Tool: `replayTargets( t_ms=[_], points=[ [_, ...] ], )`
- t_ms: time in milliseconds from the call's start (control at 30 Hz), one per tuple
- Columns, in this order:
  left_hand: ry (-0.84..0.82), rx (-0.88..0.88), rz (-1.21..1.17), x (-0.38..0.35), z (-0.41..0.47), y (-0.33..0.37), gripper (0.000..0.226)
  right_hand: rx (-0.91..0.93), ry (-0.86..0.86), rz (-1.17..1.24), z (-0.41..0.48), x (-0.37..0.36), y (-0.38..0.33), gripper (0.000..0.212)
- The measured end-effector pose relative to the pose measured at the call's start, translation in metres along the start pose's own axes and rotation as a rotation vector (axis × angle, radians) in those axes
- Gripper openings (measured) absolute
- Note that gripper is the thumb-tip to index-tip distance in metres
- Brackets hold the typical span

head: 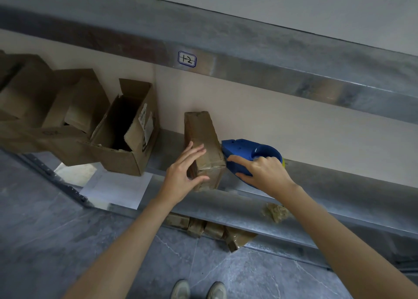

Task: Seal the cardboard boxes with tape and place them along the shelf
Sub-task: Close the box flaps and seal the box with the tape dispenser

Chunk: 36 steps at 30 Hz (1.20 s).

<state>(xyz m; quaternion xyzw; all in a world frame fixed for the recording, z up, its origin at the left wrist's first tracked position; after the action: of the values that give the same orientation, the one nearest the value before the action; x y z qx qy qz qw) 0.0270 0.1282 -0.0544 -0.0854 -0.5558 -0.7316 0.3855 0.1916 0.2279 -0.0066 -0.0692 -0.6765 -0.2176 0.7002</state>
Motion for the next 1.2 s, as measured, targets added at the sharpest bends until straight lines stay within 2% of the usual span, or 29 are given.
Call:
replayTargets(
  t_ms=[100, 233, 300, 400, 733, 967, 1100, 1200],
  points=[
    [0.004, 0.008, 0.009, 0.0, 0.0, 0.0, 0.076, -0.148, -0.059, 0.112, 0.001, -0.022, 0.019, 0.047],
    [0.008, 0.011, 0.028, 0.001, 0.0, 0.0, 0.076, -0.386, -0.148, 0.516, -0.006, -0.061, 0.052, 0.054],
    [0.006, 0.012, 0.03, 0.001, 0.0, 0.001, 0.076, -0.43, -0.233, 0.572, -0.01, -0.082, 0.058, 0.059],
    [0.01, 0.019, 0.032, 0.001, 0.0, 0.001, 0.077, -0.476, -0.268, 0.639, -0.007, -0.103, 0.061, 0.06],
    [0.009, 0.033, 0.035, 0.002, -0.001, 0.002, 0.077, -0.455, -0.289, 0.665, 0.001, -0.135, 0.059, 0.063],
    [0.01, 0.055, 0.013, 0.003, -0.001, 0.004, 0.075, -0.461, -0.236, 0.67, -0.001, -0.133, 0.059, 0.064],
    [0.007, 0.065, 0.016, 0.003, -0.001, 0.005, 0.076, -0.479, -0.256, 0.63, -0.002, -0.131, 0.061, 0.071],
    [0.007, 0.069, 0.01, 0.003, -0.001, 0.006, 0.075, -0.497, -0.201, 0.608, -0.005, -0.121, 0.062, 0.078]
  ],
)
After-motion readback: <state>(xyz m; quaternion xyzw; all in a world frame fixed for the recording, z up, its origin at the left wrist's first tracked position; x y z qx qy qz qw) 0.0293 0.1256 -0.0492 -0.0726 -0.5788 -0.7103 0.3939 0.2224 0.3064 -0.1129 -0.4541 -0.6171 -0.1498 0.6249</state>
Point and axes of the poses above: each hand's wrist, its own z-axis towards the middle knuckle, its own x-axis out of the back of the hand, y = z × x, the point moved 8 cm from there along z, towards the middle knuckle, and after that the axes turned 2 degrees about x, right-handed, at the moved point
